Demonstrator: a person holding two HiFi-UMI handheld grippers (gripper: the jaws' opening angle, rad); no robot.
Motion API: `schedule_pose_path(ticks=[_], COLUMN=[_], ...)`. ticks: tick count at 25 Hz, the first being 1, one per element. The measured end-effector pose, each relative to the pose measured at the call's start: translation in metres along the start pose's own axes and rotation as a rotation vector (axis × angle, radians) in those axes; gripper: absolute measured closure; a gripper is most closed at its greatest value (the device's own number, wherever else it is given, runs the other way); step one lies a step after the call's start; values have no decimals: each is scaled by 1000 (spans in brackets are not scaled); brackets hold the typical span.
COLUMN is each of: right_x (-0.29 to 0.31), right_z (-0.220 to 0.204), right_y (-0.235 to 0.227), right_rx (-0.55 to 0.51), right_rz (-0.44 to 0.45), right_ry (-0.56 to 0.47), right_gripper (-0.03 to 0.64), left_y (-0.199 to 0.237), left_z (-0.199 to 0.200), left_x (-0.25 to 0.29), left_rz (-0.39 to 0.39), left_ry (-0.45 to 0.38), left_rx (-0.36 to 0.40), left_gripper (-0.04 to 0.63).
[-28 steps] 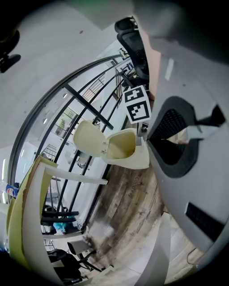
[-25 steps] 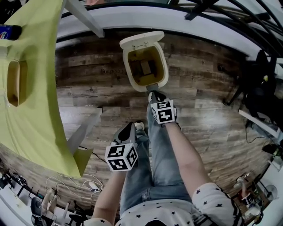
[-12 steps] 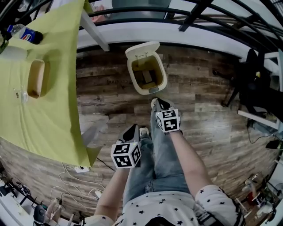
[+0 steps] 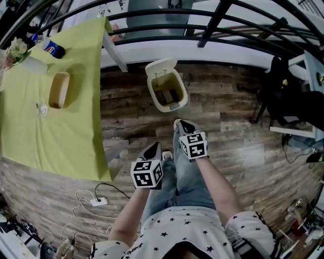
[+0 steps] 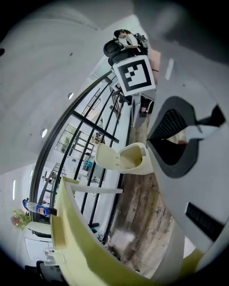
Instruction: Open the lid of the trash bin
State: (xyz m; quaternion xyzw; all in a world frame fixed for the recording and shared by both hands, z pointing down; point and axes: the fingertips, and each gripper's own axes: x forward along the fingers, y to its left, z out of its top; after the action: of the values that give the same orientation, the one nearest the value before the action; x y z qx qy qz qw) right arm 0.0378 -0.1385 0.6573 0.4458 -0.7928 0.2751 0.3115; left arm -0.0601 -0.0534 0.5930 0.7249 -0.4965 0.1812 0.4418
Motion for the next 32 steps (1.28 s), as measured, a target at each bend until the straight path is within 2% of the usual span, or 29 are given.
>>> schedule_pose_path(ticks=[9,20,32], right_x=[-81,-154,-203], right_z=[18,33,47], right_y=[24,42,72], right_rx=[-27,-84,-67], right_rz=[-3,14,45], right_ry=[-75,-146,-219], right_gripper=[623,623,624], left_y=[-41,-71,-73], left_z=[14,17,35], left_x=[-35,-70,-108], left_rz=[-41,-49,-62], left_ry=[-37,-89,-161], left_rx=[111,136,156], left_gripper=[583,583,583])
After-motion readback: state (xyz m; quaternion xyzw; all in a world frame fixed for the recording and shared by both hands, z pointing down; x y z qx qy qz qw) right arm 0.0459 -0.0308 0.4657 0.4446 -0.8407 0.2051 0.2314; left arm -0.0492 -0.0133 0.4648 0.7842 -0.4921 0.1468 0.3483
